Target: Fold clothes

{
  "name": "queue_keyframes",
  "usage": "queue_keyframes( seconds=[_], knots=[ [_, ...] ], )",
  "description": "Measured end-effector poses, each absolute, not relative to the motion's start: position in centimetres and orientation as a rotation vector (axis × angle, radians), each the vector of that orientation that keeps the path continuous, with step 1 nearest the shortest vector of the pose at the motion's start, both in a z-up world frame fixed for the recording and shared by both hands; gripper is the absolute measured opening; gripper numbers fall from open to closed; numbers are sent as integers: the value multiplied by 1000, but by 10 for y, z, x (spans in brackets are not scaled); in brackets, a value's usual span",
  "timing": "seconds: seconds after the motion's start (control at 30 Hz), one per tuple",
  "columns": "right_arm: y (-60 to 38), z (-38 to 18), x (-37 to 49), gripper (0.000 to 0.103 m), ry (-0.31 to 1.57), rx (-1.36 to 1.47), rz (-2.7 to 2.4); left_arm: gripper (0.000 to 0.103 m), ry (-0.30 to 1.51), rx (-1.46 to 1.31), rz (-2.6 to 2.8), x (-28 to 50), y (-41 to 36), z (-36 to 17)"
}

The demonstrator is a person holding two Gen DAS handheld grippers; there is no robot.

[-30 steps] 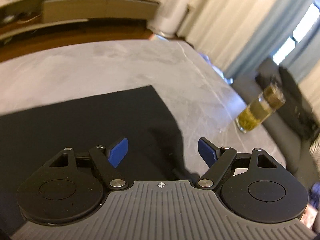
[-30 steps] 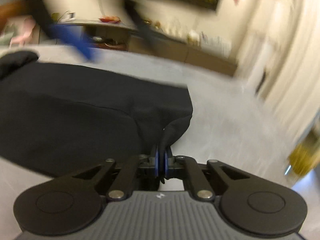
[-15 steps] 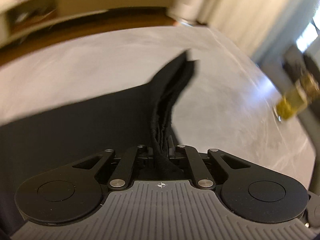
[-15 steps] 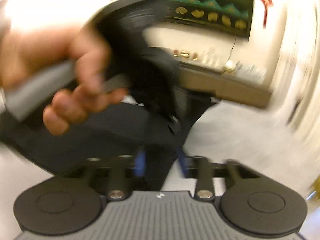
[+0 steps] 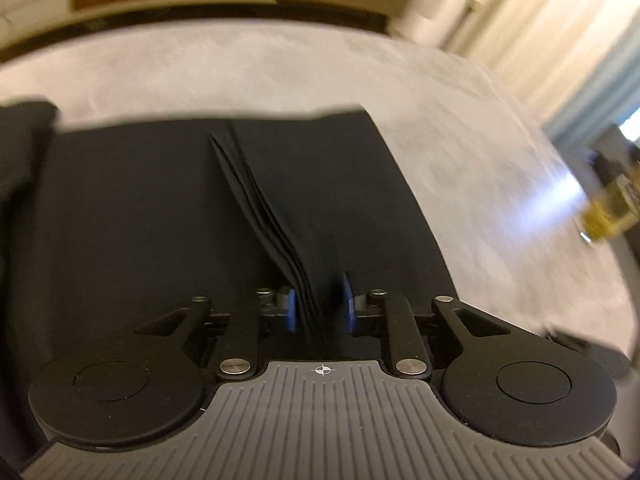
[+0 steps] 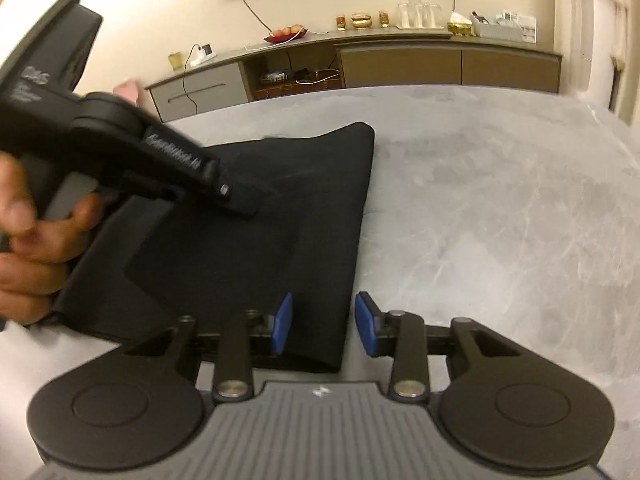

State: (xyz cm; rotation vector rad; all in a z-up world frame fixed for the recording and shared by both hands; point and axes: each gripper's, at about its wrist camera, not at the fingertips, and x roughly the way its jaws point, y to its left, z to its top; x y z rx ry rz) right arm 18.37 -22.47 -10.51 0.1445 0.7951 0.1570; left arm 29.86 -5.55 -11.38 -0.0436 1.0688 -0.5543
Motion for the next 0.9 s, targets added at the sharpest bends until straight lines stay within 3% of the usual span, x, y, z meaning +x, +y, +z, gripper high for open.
queue_keyframes(
  seconds=[0.07, 0.17, 0.2, 0.27, 0.33, 0.43, 0.47, 0.53, 0.6, 0.67, 0.7, 0.73, 0.77, 0.87, 0.9],
  knots=[
    [-222, -104, 188, 44, 795, 138, 161, 7, 1048, -2, -548, 291, -54, -119],
    [-212, -110, 190, 44, 775, 73, 159, 7, 1047, -44, -531, 291, -47, -117],
    [-209, -112, 191, 34, 768, 50, 159, 10, 1053, -39, -529, 292, -46, -115],
    [-204, -111, 192, 11, 757, 14, 172, 20, 1044, 23, -497, 289, -44, -103],
    [-201, -108, 189, 6, 732, -30, 146, 38, 968, 100, -431, 280, -39, -80],
    [-190, -102, 182, 5, 672, -133, 107, 53, 871, 106, -418, 272, -40, -45],
    [-185, -101, 179, 5, 658, -162, 103, 56, 872, 96, -465, 272, -48, -36],
    [-174, -99, 175, 5, 629, -222, 96, 71, 910, 121, -573, 277, -77, -32],
    [-166, -98, 173, 5, 606, -257, 97, 76, 975, 209, -653, 284, -112, -46],
    [-161, -98, 171, 5, 589, -273, 102, 74, 1034, 306, -687, 291, -142, -64],
    [-159, -99, 170, 5, 581, -281, 104, 56, 1061, 359, -680, 295, -154, -75],
    [-157, -98, 169, 5, 572, -286, 108, 11, 1057, 375, -673, 297, -153, -78],
    [-159, -96, 167, 5, 557, -266, 129, 0, 1053, 391, -666, 298, -153, -81],
    [-164, -90, 163, 9, 515, -207, 188, 0, 981, 313, -665, 296, -118, -64],
    [-166, -88, 161, 17, 500, -184, 209, 0, 949, 268, -655, 295, -99, -53]
  ],
)
